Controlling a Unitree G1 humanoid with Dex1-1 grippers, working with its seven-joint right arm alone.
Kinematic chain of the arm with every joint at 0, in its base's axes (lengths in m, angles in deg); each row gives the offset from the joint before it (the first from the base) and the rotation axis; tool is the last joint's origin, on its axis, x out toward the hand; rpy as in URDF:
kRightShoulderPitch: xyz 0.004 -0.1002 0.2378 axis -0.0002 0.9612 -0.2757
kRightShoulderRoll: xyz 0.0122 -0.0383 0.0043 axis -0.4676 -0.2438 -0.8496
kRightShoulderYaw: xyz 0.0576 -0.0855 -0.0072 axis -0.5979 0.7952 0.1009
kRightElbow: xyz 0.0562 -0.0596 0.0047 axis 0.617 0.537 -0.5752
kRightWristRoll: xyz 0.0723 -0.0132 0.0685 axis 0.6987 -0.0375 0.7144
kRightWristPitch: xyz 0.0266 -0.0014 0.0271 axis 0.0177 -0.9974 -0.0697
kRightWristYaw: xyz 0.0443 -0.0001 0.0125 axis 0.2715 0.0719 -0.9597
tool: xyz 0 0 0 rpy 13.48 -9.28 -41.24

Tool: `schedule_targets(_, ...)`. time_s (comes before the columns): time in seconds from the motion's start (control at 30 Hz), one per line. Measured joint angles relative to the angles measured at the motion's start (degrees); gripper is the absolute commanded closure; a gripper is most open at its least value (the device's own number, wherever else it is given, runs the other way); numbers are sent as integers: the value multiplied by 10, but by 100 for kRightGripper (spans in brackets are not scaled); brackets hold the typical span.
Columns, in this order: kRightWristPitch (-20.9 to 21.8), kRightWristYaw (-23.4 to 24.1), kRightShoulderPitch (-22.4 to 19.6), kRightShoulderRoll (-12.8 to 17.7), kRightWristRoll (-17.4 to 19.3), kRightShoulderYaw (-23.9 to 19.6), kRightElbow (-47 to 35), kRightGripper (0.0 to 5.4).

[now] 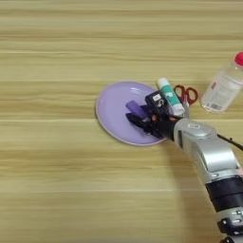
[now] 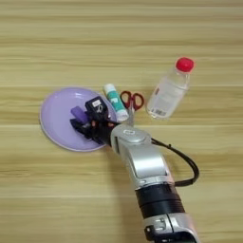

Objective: Move the objects on the table

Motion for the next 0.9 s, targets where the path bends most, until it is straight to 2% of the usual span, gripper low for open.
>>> schedule_targets(0.23, 0, -1, 0, 0, 0, 1, 0, 398)
schedule_targets(0.7, -2, 4, 4, -2, 0, 0, -9, 398)
schedule_targets(0.9, -10, 19, 14, -3, 0, -2, -55, 398)
